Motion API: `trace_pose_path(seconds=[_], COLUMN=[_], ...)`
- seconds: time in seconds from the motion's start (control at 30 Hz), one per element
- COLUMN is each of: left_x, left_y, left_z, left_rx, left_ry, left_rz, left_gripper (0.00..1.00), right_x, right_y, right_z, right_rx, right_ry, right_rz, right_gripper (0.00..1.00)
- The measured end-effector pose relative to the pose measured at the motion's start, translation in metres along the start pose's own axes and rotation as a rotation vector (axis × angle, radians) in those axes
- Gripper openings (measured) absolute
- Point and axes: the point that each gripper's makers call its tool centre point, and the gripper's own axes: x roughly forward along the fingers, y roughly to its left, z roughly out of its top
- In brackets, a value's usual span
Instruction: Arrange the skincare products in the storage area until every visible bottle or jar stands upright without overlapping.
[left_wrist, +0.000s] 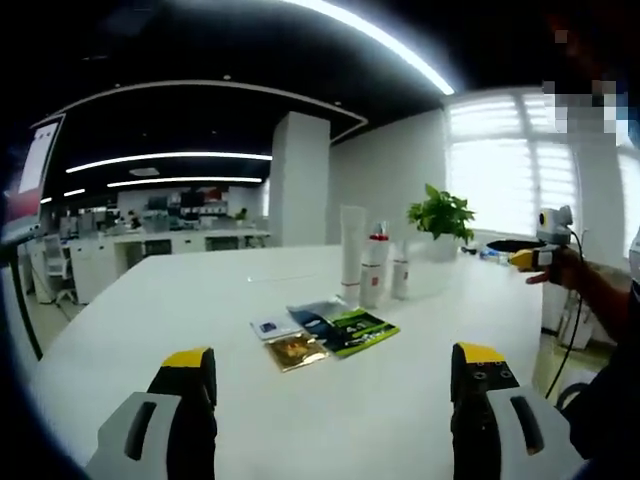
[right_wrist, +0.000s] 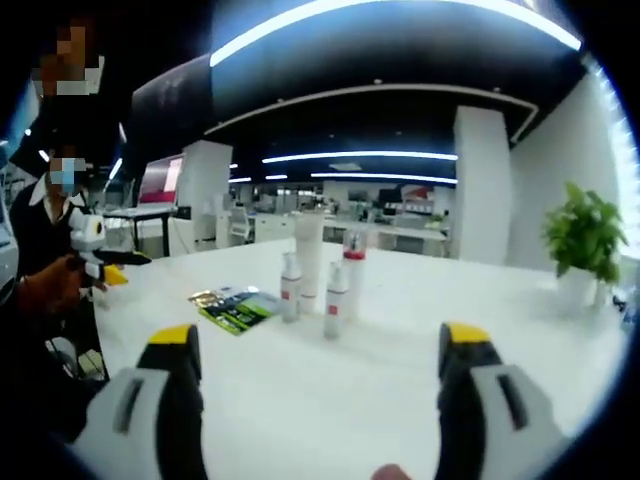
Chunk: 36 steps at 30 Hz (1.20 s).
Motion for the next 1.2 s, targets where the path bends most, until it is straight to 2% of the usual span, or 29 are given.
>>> trace_pose_path(seconds=[0.23,0.53,0.8,1.2], left_x=[-0.008,-0.015,-0.016,-0.012], left_y=[-0.001,0.003,0.001,0.001], left_z=[0.01,0.011,0.013,-0.005], left_rx=[0.012,0.019,0.03,0.043], left_ry=[0.009,0.025,0.032,0.115], left_rz=[0.011,0.031,0.039,0.023], left_gripper=[1.0,1.0,1.0,0.99], right_x=[-0.003,-0.005,-0.005,-0.001], right_y=[0.002,-0.003,-0.006,-0.006], right_z=[0.006,-0.003,-0.001,-0.002], right_rx=[0.005,0.031,0.041,0.041], right_ry=[-0.001,0.017,0.007,0.005], right_rz=[0.011,0.009,0.005,0.016], right_gripper=[1.0,1.0,0.99,0.96])
